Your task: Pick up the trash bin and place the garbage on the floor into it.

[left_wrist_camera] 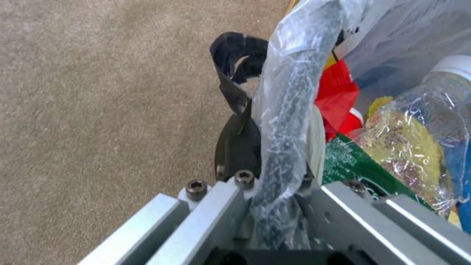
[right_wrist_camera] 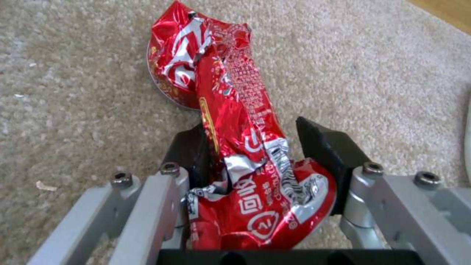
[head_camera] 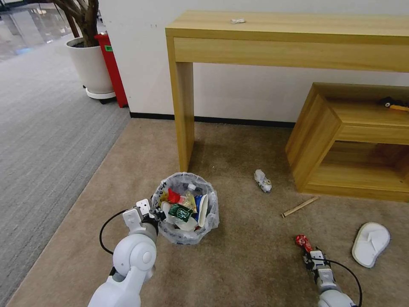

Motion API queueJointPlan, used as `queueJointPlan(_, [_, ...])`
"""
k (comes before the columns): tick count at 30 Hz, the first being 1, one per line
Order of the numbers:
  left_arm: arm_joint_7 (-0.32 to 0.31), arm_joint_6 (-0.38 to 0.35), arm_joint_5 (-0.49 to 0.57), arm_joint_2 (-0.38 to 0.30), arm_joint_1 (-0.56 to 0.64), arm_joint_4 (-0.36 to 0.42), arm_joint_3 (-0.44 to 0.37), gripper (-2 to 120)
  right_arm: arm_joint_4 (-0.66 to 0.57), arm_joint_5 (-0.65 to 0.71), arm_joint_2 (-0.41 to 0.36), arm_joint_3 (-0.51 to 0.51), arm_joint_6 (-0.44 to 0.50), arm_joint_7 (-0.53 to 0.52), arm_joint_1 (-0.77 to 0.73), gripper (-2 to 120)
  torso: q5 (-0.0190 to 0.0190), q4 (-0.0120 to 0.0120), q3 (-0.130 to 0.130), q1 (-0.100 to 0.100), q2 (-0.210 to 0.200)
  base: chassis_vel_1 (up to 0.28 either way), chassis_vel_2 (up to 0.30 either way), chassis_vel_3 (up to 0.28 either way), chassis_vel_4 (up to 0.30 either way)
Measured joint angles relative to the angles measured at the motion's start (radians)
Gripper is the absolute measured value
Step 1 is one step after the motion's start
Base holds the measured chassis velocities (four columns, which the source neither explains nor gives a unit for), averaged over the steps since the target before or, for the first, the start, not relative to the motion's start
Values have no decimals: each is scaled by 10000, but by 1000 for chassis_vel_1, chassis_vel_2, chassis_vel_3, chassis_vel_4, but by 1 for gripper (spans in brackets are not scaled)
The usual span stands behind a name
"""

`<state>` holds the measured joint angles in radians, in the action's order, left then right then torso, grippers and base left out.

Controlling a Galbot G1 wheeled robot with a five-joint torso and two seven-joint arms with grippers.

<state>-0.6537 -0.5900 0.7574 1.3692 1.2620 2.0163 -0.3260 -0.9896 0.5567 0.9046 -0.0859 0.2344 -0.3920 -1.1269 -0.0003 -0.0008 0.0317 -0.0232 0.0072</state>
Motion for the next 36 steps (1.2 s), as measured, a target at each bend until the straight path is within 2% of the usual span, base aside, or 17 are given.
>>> queueJointPlan(7, [3,0,-14,-8,-43,-137,-15,0,-441,28,-147,128,97,4,-120,41,2,1,0,0,-1,0,0,0,0])
queueJointPlan(13, [26,12,-83,44,-111,-390,12,0,-1907,177,-581,386,92,-113,-349,41,2,1,1,0,-1,0,0,0,0])
queueJointPlan(15, [32,15,-93,48,-116,-417,13,0,-2031,176,-620,396,88,-132,-360,41,1,0,0,0,0,0,0,0,0])
queueJointPlan(17, [51,21,-154,44,-165,-588,32,0,-3121,172,-1056,419,-8,-269,-346,41,3,0,0,0,-1,0,0,0,0])
queueJointPlan(19, [54,22,-161,39,-177,-621,42,0,-3419,178,-1211,407,-46,-305,-317,41,2,0,1,-1,-1,0,0,0,0])
queueJointPlan(21, [55,21,-173,5,-250,-732,107,0,-4493,260,-1888,236,-236,-462,-79,41,0,3,1,0,-1,0,0,0,0])
queueJointPlan(23, [55,21,-173,-7,-272,-753,119,0,-4738,284,-2076,157,-278,-479,13,41,2,1,1,0,0,0,0,0,0])
queueJointPlan(24, [55,22,-174,-40,-319,-806,160,0,-5410,391,-2515,-100,-398,-573,340,41,-2,-1,1,0,0,0,0,0,0])
queueJointPlan(26, [56,22,-174,-55,-334,-824,180,0,-5757,480,-2696,-244,-463,-617,517,41,-3,-1,0,0,-1,0,0,0,0])
queueJointPlan(27, [56,17,-173,-75,-367,-858,210,0,-6641,761,-3137,-607,-676,-723,981,41,1,4,1,0,0,0,0,0,0])
queueJointPlan(28, [54,16,-174,-83,-390,-876,219,0,-6975,866,-3302,-731,-753,-749,1158,41,1,4,1,-1,-1,0,0,0,0])
queueJointPlan(34, [32,-25,-90,-129,-654,-1070,338,0,-8345,1504,-3872,-1298,-1048,-785,1902,41,0,0,0,0,0,0,0,0,0])
queueJointPlan(36, [17,-39,-60,-133,-811,-1270,411,0,-8971,1975,-4077,-1766,-1177,-736,2414,41,1,0,0,-1,0,0,0,0,0])
